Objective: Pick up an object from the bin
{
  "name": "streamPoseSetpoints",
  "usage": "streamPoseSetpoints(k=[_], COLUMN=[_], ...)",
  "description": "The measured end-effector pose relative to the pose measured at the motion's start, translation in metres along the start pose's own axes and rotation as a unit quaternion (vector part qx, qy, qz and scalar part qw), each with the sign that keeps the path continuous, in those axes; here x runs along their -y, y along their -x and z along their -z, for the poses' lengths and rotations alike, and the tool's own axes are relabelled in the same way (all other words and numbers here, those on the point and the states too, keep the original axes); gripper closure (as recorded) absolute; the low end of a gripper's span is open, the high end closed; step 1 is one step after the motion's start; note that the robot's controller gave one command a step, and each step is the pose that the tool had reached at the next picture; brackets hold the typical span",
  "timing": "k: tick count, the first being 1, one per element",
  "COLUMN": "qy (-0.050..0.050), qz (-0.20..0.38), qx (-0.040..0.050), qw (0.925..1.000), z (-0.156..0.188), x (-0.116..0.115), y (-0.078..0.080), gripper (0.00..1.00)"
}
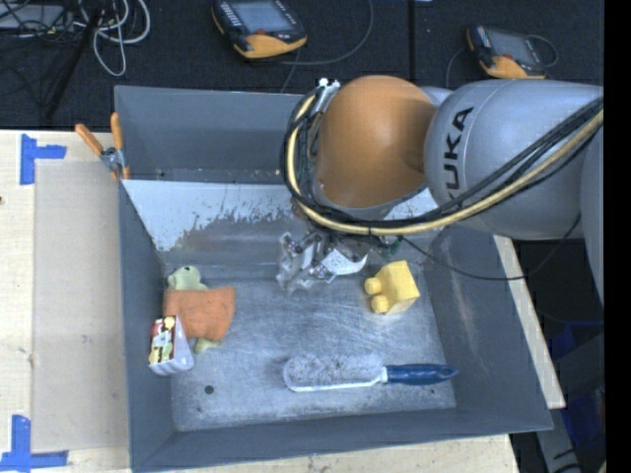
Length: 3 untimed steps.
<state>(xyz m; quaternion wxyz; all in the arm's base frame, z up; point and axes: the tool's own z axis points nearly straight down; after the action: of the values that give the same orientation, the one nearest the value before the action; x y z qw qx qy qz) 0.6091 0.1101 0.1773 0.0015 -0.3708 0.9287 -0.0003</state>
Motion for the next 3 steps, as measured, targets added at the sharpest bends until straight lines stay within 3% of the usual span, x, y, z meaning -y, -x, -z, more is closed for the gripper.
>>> streamPoseSetpoints(k=[1,2,3], qy=[0.002,0.002,0.002], qz=[0.009,-0.017,-0.018], qx=[0.0004,-0.0016,-0.0013], qw=[1.0,0.9998,0.9998], z=[-0.002,-0.061,-0.061], x=[-0.038,-0.062,-0.061], y=[0.035,0.054,0.054], gripper=[1.0,0.0,0.0])
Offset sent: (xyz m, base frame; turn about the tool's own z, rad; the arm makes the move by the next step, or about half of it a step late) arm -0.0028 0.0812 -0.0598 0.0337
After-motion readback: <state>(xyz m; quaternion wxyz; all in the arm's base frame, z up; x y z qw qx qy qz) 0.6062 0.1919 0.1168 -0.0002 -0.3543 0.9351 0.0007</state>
